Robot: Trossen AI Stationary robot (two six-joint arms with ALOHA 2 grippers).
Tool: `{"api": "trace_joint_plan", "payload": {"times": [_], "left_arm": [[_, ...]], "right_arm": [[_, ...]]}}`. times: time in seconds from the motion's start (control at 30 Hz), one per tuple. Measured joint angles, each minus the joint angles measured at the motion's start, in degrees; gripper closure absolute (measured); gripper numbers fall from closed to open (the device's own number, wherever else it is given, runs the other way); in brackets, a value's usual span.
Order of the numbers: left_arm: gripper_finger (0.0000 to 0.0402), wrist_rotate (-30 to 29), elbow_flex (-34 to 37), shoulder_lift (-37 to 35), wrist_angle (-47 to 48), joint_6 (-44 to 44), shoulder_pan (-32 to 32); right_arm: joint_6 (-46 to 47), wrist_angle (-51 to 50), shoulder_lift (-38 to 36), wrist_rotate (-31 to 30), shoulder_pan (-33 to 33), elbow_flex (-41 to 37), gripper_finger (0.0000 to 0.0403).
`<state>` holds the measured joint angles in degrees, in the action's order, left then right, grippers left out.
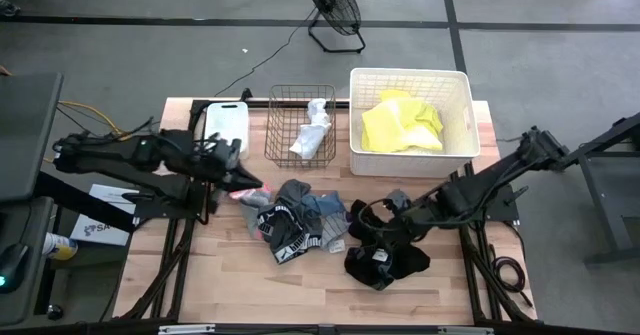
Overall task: Pick & Place Cloths
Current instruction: Put the black underwear into the gold wire basket
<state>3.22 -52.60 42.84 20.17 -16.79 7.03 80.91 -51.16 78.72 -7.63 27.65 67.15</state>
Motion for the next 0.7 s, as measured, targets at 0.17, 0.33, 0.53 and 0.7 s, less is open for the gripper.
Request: {"api": "trace_joint_plan", "payload": {"times": [0.17,0.33,0.53,0.7], "left_arm": [[0.0394,0.0,0.0,-3.7,4.4,0.7,2.8],[0.0394,-0.6,0.0,-5.5,7.8,1.6,4.9],[0.0394,-0.6,0.0,-7.0,9.0,3.0,5.9],[0.0394,-0.6,0.0,-7.9,10.8,3.0,5.9]], "right_arm": [[7.7,-0.7,3.9,2.9,0.1,-0.7,0.0109],[10.2,-2.7,8.4,5.6,-0.7,-0.7,0.0109],[9.5,-3.7,13.3,9.8,-3.5,-0.7,0.0073],[7.8,-1.1,15.3,11.0,-5.2,-0.7,0.0041]]}}
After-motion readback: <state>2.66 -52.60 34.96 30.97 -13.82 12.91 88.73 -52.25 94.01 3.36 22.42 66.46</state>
